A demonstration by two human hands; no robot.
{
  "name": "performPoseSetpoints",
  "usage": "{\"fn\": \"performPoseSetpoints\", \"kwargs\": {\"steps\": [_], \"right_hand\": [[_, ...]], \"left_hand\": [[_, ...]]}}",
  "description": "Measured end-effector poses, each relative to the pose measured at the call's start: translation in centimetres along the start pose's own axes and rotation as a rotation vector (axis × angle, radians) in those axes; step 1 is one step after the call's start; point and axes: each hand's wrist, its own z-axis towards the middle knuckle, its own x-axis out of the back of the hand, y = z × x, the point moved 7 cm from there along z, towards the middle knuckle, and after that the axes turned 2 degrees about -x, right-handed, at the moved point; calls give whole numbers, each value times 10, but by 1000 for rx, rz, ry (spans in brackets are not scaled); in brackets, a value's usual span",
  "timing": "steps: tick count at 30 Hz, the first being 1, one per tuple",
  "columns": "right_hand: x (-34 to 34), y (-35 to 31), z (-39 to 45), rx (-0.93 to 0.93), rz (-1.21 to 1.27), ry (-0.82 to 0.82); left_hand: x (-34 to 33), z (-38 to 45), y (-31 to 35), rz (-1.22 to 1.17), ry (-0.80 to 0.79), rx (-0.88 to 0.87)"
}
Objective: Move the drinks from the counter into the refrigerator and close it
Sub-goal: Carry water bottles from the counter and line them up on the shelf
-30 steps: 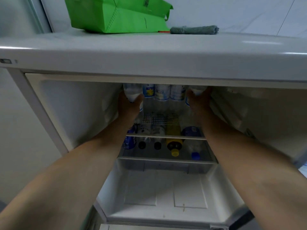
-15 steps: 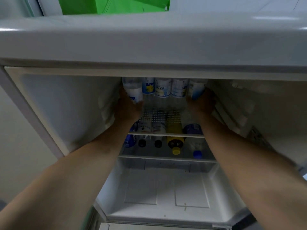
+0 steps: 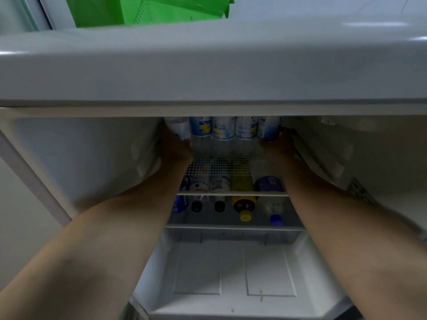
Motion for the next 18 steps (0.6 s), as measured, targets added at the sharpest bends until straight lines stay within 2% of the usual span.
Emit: {"fn": "performPoseSetpoints", "kwargs": {"steps": [5,8,11,16,18], "right_hand": [[-1,1,-18,22,21,22],[-1,-2,-32,7,56,35],[1,-5,-48,35,143,75],[7,-9,-76,33,268,162],[9,-7,-88,19,269,201]], "left_hand": [[2,1,-1,-8,-8,44],[-1,-2,3,-19,-72,49],[7,-10,5,36,-20,111],[13,-50,6,-162,26,229],[13,-73,5,-260,39,210]]}}
